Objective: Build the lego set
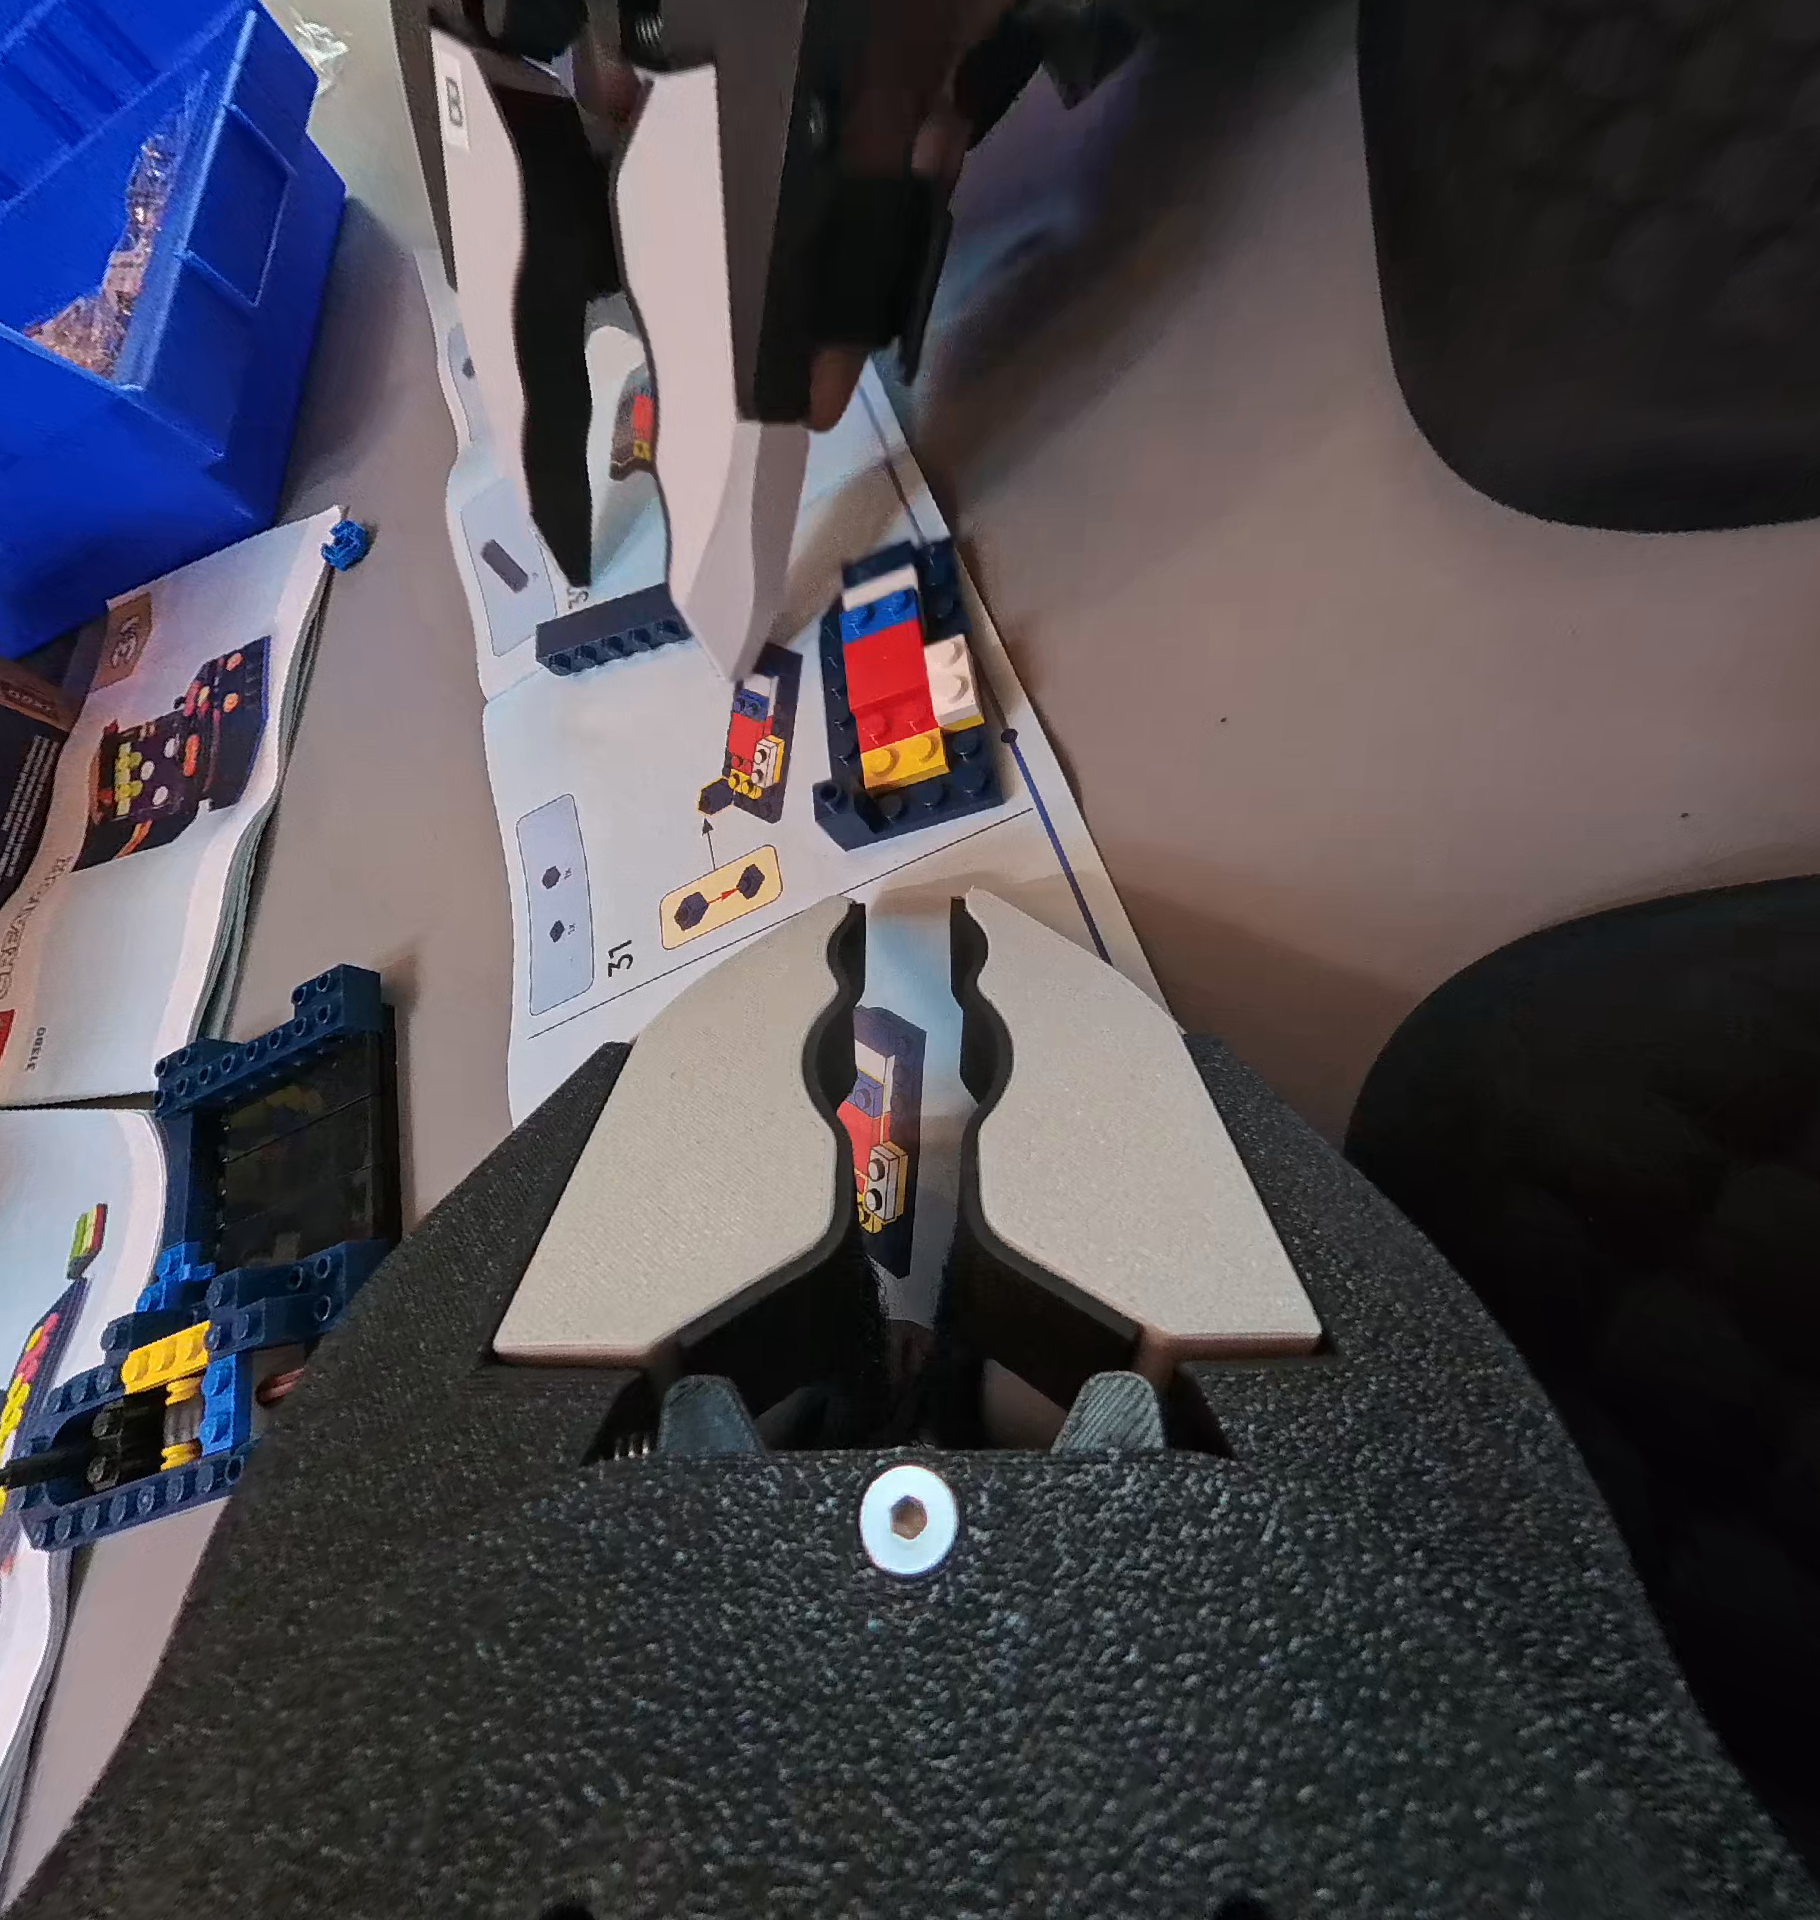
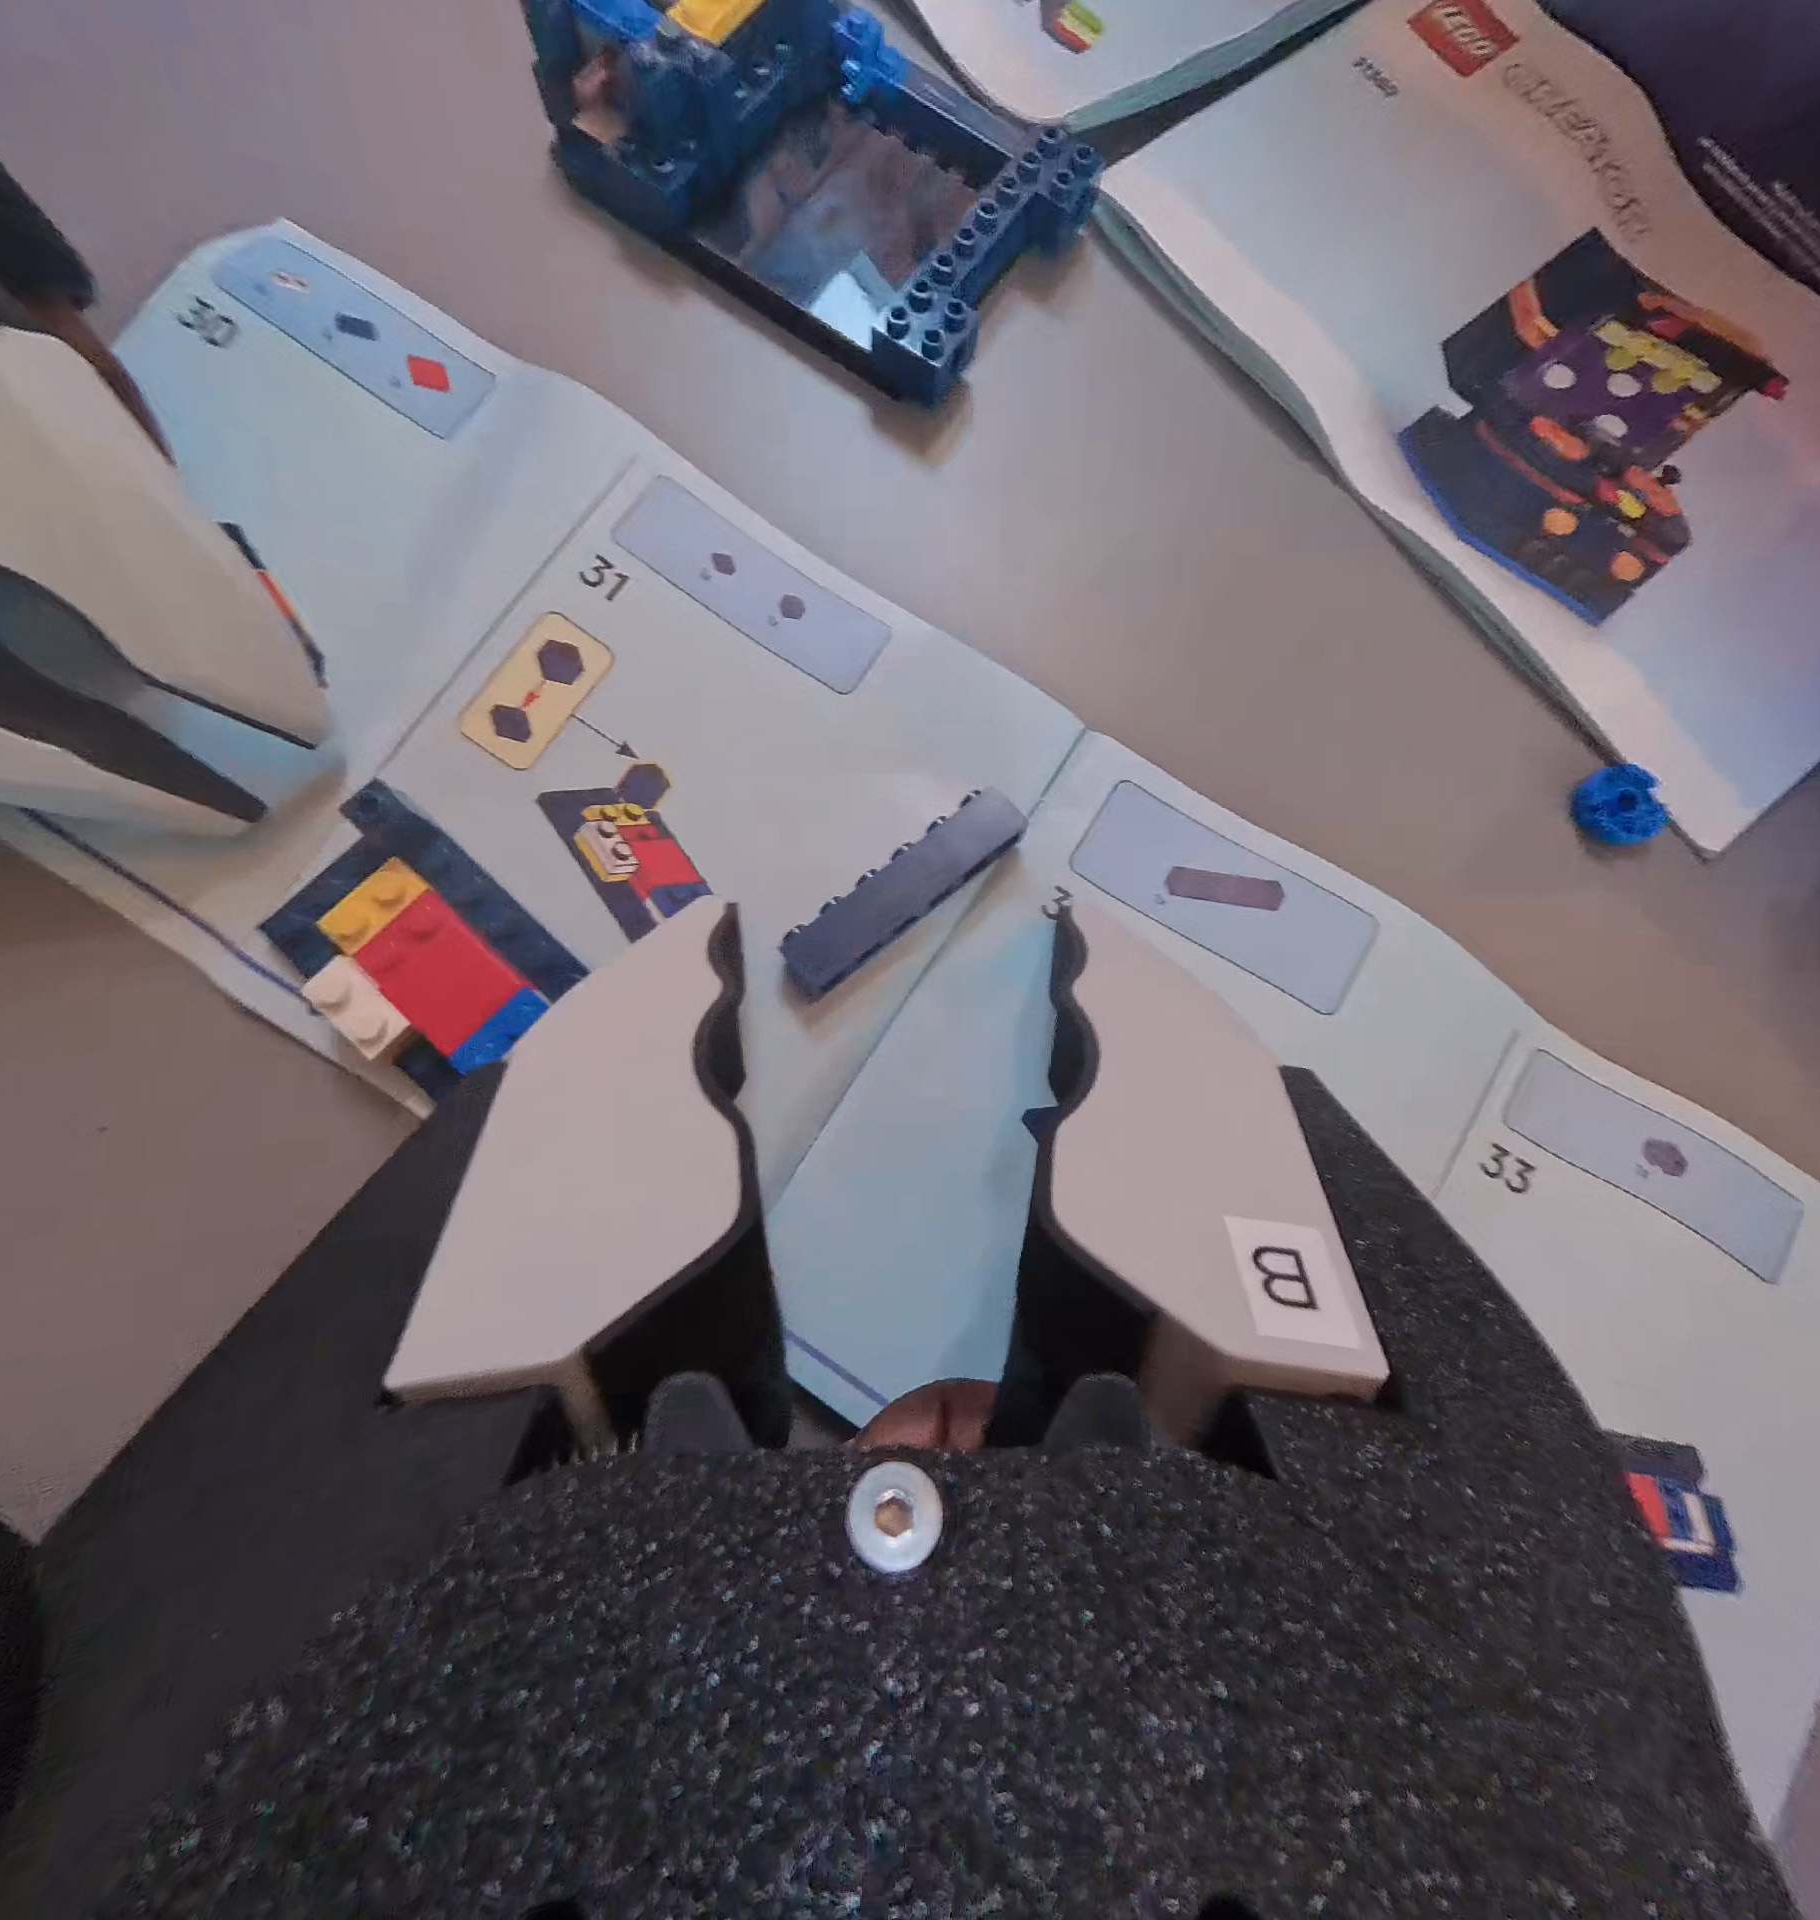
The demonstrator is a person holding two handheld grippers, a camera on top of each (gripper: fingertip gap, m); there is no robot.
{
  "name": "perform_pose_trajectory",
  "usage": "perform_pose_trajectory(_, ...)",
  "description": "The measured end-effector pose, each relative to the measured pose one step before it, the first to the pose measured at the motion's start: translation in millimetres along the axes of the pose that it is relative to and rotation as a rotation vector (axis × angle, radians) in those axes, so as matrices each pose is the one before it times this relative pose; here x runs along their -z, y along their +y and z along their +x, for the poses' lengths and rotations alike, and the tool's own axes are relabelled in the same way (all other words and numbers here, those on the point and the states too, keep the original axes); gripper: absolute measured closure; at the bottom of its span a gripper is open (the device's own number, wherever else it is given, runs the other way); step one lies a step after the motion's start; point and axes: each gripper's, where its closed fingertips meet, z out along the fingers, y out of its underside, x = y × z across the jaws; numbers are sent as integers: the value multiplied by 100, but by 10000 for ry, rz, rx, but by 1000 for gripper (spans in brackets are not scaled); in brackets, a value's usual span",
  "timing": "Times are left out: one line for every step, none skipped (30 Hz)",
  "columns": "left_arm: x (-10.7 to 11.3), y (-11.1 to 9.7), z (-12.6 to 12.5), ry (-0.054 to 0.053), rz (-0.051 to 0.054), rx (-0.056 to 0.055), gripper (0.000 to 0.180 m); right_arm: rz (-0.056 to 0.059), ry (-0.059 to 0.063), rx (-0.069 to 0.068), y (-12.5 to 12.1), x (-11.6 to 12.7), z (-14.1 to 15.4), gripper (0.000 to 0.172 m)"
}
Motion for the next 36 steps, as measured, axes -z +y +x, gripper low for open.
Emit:
perform_pose_trajectory(-1,-8,0,-8,2,-4,165,19,187,88,-55,81,227,130)
perform_pose_trajectory(-10,-8,-36,-28,7,-22,165,65,145,102,-39,141,265,154)
perform_pose_trajectory(-22,-30,-140,-95,24,-45,163,8,36,152,116,73,184,159)
perform_pose_trajectory(18,-48,-223,-127,47,-8,159,111,-281,47,-1,119,-150,160)
perform_pose_trajectory(55,-76,-338,-147,89,87,154,281,-612,-188,-202,262,-453,160)
perform_pose_trajectory(120,-171,-515,-206,167,233,150,519,-834,-483,-545,439,-610,160)
perform_pose_trajectory(229,-408,-682,-273,348,310,144,705,-1215,-649,-890,641,-1051,160)
perform_pose_trajectory(399,-777,-767,-320,613,302,138,720,-1569,-822,-1018,729,-1572,160)
perform_pose_trajectory(523,-1043,-736,-334,774,185,138,504,-1798,-1009,-785,654,-1931,160)
perform_pose_trajectory(549,-1106,-370,-164,771,-87,138,184,-1796,-1033,-303,415,-2004,160)
perform_pose_trajectory(444,-1059,-33,-66,653,-360,139,-92,-1394,-798,219,109,-1566,160)
perform_pose_trajectory(233,-950,161,-62,497,-457,141,-316,-838,-489,668,-191,-879,160)
perform_pose_trajectory(33,-811,595,146,368,-430,142,-434,-533,-305,817,-395,-495,160)
perform_pose_trajectory(-154,-668,808,259,265,-288,143,-260,-422,-176,469,-488,-391,159)
perform_pose_trajectory(-265,-527,918,334,177,-216,144,-73,-402,-109,109,-472,-432,159)
perform_pose_trajectory(-256,-460,811,276,147,-244,146,-77,-346,-84,79,-411,-429,159)
perform_pose_trajectory(-182,-379,447,76,110,-271,150,-134,-223,-43,180,-357,-296,160)
perform_pose_trajectory(-92,-304,36,-123,90,-198,156,-196,-56,-37,311,-330,-45,159)
perform_pose_trajectory(-14,-278,75,-10,113,-63,161,-165,-13,-20,267,-290,26,160)
perform_pose_trajectory(29,-285,273,173,155,78,167,-82,-82,-15,137,-227,-87,160)
perform_pose_trajectory(59,-159,317,250,102,122,168,-39,-100,27,32,-116,-157,160)
perform_pose_trajectory(34,15,200,212,-32,174,171,95,27,125,-188,48,-56,160)
perform_pose_trajectory(-30,176,-111,13,-165,304,173,181,135,206,-351,155,35,159)
perform_pose_trajectory(-18,94,-294,-102,-120,259,173,142,254,331,-334,212,160,159)
perform_pose_trajectory(31,147,-169,16,-136,307,173,245,543,691,-583,261,367,157)
perform_pose_trajectory(7,203,-257,2,-136,475,173,442,856,1120,-998,298,471,148)
perform_pose_trajectory(8,207,-503,-131,-105,605,173,319,713,1412,-926,270,-21,142)
perform_pose_trajectory(31,174,-387,-52,-40,526,173,103,516,1552,-667,200,-429,141)
perform_pose_trajectory(86,70,-257,9,62,397,173,-81,652,1413,-398,130,-140,143)
perform_pose_trajectory(87,-29,-187,16,117,319,173,-240,804,1155,-44,52,298,146)
perform_pose_trajectory(63,-64,-113,40,110,265,173,-403,495,912,359,-122,81,148)
perform_pose_trajectory(34,-18,-40,55,43,189,173,-394,183,665,433,-282,-227,152)
perform_pose_trajectory(7,82,-1,33,-53,63,173,-274,93,435,317,-352,-227,155)
perform_pose_trajectory(-43,170,13,-3,-111,-54,173,-218,-14,229,292,-349,-219,156)
perform_pose_trajectory(-64,192,88,37,-117,-84,173,-249,-73,80,359,-315,-192,156)
perform_pose_trajectory(-77,155,152,74,-95,-41,173,-226,23,32,336,-237,-2,156)
